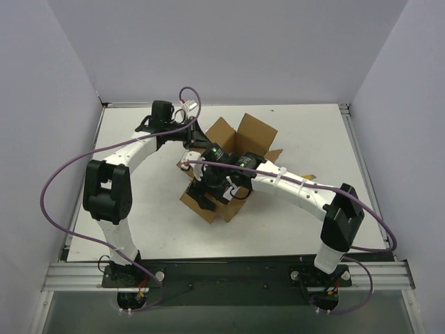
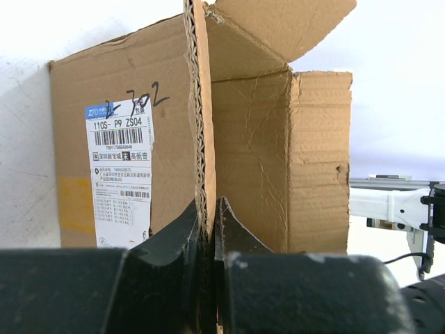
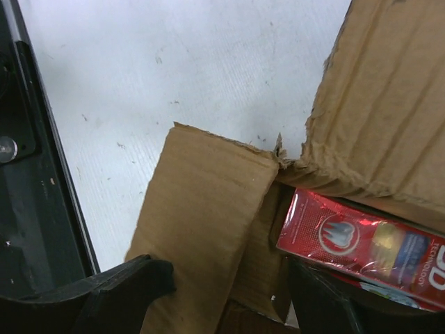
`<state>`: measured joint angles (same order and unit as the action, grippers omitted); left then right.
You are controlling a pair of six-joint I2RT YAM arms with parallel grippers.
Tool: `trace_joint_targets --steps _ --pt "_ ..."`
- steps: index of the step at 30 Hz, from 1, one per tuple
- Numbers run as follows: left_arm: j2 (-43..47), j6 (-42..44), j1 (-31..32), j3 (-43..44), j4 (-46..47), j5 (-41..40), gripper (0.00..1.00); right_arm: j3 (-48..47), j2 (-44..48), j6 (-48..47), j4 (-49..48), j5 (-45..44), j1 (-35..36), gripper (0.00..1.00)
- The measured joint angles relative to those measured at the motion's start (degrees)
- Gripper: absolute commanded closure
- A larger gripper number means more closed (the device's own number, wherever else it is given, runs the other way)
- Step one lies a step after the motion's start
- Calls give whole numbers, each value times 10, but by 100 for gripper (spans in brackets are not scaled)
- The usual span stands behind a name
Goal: Unpack the express box
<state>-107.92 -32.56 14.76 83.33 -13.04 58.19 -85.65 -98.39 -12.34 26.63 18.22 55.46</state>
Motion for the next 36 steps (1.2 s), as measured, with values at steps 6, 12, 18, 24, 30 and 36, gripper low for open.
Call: trace_joint_targets --steps 6,12,18,24,30,36 --pt "0 12 -2 0 2 0 96 24 -11 15 -12 -15 -9 24" --pt "3 67 -7 1 7 -1 96 -115 -20 -14 73 13 -77 25" --pt "10 153 -5 12 -53 21 96 -197 22 -111 92 57 -169 32" --pt "23 251 3 24 -127 60 96 -90 67 -297 112 85 -184 37" --pt "23 276 14 30 -150 132 97 2 52 -455 131 96 -187 41" --pt "21 174 25 6 -38 176 97 38 41 -537 110 115 -182 36"
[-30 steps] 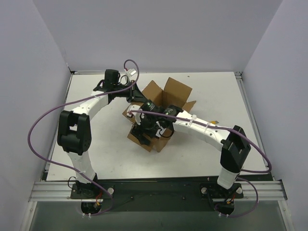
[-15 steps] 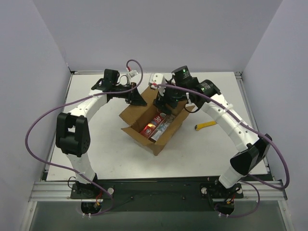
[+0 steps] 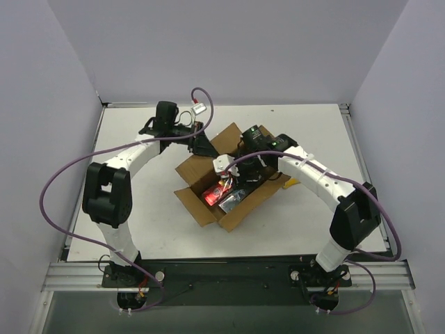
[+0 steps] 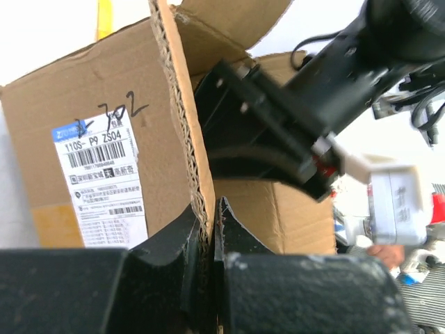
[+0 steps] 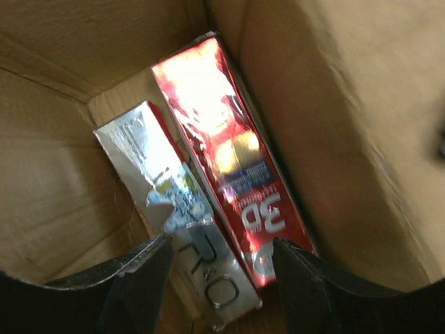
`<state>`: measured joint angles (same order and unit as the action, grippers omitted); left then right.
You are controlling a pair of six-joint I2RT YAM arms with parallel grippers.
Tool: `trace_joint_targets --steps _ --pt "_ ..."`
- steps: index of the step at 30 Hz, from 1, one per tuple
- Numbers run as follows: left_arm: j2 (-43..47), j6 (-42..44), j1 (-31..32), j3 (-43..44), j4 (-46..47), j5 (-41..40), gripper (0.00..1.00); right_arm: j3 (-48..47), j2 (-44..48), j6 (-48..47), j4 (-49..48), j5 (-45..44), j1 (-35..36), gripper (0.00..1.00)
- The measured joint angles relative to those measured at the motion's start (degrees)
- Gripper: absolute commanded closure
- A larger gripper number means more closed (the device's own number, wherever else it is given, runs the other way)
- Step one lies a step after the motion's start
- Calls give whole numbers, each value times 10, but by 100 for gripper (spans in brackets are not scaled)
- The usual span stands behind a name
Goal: Unpack the express box
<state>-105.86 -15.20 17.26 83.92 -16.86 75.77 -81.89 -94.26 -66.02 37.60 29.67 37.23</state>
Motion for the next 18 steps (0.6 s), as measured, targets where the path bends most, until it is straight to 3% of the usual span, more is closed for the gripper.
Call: trace_joint_targets --steps 7,11,18 --pt "-37 -343 17 -115 429 39 99 82 -7 -53 -71 32 8 31" --pt "-64 -424 27 -122 533 45 100 106 -22 -78 -99 48 10 32" --pt "-75 -465 28 -122 578 45 100 130 -48 -108 -136 58 19 31"
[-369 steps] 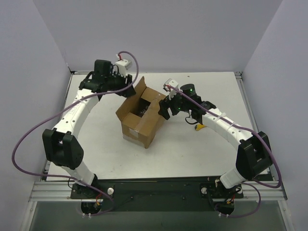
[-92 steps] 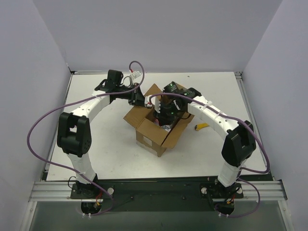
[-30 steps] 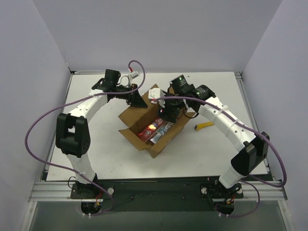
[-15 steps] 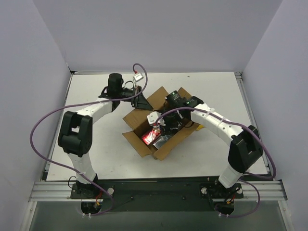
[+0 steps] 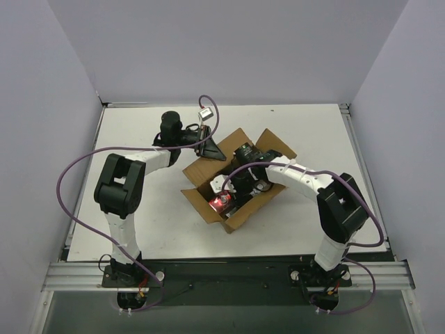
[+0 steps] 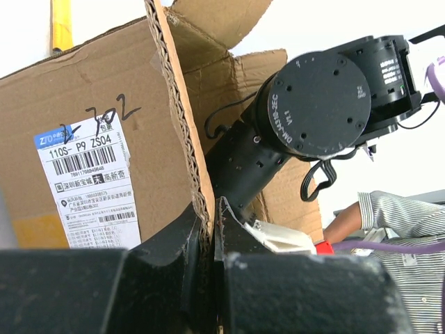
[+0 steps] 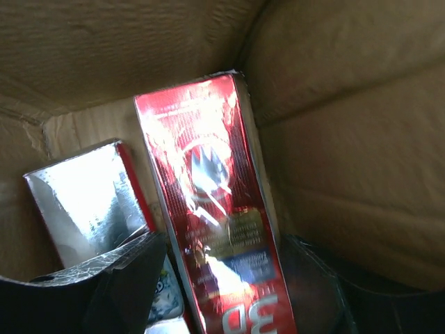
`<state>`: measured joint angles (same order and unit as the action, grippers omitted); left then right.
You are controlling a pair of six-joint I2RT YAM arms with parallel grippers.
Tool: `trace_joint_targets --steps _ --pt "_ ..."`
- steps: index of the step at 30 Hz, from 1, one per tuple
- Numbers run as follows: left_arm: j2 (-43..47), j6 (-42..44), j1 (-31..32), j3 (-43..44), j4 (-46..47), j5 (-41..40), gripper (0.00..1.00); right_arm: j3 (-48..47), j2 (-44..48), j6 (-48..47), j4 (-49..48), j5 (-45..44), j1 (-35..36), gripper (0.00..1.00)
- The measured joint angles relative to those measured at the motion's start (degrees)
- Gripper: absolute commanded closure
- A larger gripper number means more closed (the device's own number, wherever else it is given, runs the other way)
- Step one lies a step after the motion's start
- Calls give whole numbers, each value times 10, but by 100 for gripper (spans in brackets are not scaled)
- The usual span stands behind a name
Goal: Unpack the express box
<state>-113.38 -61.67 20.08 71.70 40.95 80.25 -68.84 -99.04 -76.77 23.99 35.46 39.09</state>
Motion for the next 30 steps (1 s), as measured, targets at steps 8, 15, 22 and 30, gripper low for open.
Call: trace_joint_targets --steps 8,15,22,30 --pt "1 -4 -2 -19 4 -7 100 13 -31 -14 -31 -33 29 31" --pt "2 -3 -7 -29 4 -10 100 7 -52 -20 -37 -66 50 55" --pt "15 -4 6 -42 5 -20 100 74 -15 37 -153 -99 59 87" --pt "35 -12 12 -43 9 -17 100 89 61 92 -139 -99 35 100"
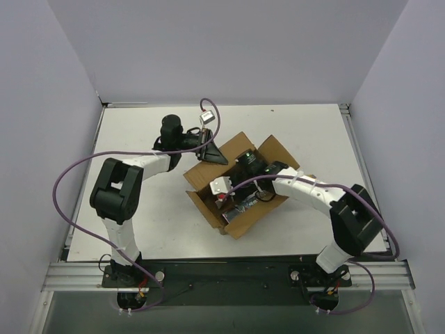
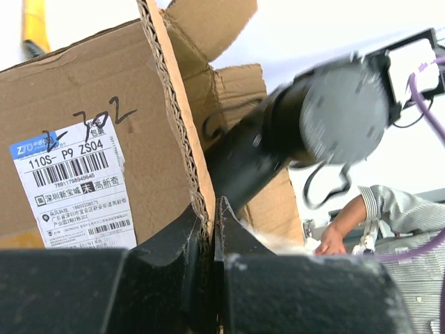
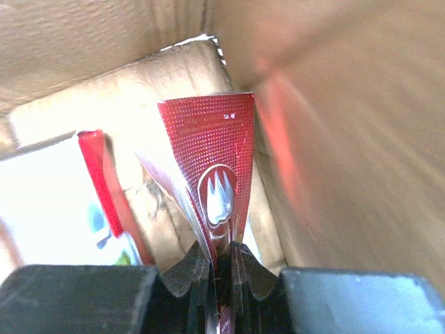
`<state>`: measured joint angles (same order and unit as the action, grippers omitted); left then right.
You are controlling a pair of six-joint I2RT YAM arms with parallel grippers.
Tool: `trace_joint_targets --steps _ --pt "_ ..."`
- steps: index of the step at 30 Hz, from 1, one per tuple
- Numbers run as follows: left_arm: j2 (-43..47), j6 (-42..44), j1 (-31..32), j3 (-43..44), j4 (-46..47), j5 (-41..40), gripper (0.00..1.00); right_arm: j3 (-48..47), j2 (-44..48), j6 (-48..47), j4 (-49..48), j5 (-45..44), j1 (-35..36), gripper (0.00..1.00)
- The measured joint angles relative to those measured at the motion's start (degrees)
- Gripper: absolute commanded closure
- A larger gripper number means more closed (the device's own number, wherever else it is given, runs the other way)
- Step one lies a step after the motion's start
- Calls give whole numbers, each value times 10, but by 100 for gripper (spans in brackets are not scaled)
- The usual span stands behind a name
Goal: Unpack the express box
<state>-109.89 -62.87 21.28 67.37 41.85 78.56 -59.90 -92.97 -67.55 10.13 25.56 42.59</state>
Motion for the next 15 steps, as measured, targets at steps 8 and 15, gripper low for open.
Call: trace_joint_targets --steps 8,15 --pt "10 117 -3 36 -179 -30 100 -17 98 80 79 30 -29 100" --pt "3 414 -21 193 -576 -203 98 -128 103 192 85 30 -43 100"
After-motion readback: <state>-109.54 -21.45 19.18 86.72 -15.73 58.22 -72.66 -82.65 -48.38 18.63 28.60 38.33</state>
